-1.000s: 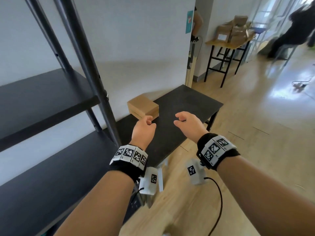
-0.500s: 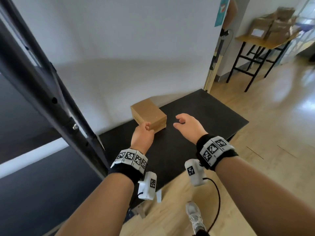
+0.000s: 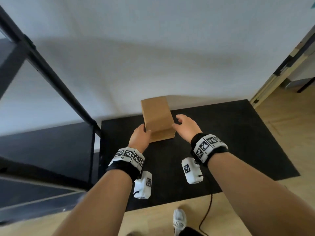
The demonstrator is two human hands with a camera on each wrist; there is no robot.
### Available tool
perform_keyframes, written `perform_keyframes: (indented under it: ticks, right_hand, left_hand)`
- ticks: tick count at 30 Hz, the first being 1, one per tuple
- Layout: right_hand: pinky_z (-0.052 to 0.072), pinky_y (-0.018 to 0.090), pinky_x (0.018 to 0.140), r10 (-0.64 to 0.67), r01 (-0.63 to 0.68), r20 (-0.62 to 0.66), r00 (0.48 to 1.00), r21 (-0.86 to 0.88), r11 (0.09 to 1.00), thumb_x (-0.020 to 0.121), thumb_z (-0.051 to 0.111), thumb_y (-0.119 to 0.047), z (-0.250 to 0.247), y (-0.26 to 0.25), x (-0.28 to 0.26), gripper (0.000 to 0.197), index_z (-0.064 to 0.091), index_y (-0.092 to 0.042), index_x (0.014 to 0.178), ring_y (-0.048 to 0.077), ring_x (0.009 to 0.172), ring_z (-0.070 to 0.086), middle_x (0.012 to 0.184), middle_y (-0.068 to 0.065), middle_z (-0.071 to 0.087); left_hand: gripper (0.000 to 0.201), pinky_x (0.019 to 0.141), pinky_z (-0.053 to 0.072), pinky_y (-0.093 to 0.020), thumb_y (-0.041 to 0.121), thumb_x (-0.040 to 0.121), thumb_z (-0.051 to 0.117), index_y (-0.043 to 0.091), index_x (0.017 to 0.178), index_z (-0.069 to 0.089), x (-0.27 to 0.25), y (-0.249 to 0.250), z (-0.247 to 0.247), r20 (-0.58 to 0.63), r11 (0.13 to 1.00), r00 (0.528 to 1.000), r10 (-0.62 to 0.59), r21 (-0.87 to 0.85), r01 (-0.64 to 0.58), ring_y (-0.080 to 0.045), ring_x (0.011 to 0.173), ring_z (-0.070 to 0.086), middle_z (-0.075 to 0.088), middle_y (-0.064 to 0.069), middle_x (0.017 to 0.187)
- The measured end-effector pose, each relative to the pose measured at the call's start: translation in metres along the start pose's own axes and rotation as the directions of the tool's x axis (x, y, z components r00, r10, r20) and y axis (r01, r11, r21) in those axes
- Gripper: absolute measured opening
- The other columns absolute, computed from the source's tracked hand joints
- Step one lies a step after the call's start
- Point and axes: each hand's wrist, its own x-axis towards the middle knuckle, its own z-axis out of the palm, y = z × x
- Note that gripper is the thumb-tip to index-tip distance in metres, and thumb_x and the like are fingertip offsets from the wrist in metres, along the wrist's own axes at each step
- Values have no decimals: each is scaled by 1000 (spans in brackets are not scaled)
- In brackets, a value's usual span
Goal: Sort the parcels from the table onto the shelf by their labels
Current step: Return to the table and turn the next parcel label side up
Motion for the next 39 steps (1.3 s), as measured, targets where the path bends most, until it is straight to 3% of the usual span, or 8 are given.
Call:
perform_keyframes:
  ticks: [4,8,10,19,25,28,35,39]
  right_hand:
    - [45,35,95,-41,45,87,995,-45,998,93,53,-28,8,4,26,51,48,-14,143,26,121,57,138,8,56]
    - [45,32,63,-60,63,95,994,-32,998,89,54,-25,18,12,41,16,56,-15,101,23,86,63,100,4,64]
    - [43,32,59,-52,54,77,996,-26,998,87,55,-26,19,13,42,13,54,-16,95,23,81,62,99,6,63]
    - [46,29,65,-47,57,116,992,-83,995,92,51,-37,31,27,26,57,44,-17,144,26,98,64,126,10,57]
    - [48,34,78,-58,70,166,984,-70,995,94,52,-36,47,32,6,45,54,-7,128,29,101,63,118,12,63]
    - [43,32,75,-39,62,208,977,-102,993,96,50,-39,50,39,-2,45,57,-4,123,29,102,62,117,12,64]
    - [43,34,91,-105,104,43,994,32,994,99,44,-39,31,43,-13,52,43,-11,144,27,121,56,139,11,53]
    - [46,33,88,-107,106,28,994,24,994,99,48,-32,25,46,-19,48,43,-11,143,26,116,59,134,9,57]
  left_hand:
    - [57,112,33,-36,23,104,42,8,157,25,9,-1,13,8,994,995,-98,-50,99,-30,144,38,36,-12,159]
    - [35,95,43,-34,19,101,44,12,134,55,9,-4,23,-15,985,995,-101,-143,98,-28,118,59,63,-11,129]
    - [37,97,45,-36,20,100,45,11,134,57,7,-6,29,-32,974,993,-109,-204,101,-27,115,61,65,-9,125]
    - [34,93,50,-31,18,102,44,17,131,61,-29,-22,40,-324,890,913,-246,-448,81,-15,109,61,67,-1,124]
    - [31,76,43,-22,20,99,53,17,128,65,-52,-20,29,-494,954,851,-179,-299,27,-15,102,65,70,2,115]
    - [33,76,43,-22,19,97,56,17,129,63,-55,-21,31,-462,962,874,-150,-273,21,-17,105,65,69,-1,118]
    - [62,102,41,-32,30,97,60,15,152,37,-53,-21,49,-310,949,937,-163,-309,63,-23,138,45,43,-5,153]
    - [43,95,49,-33,28,100,54,13,140,52,-53,-15,63,-182,962,979,-93,-270,42,-22,119,61,62,-3,132]
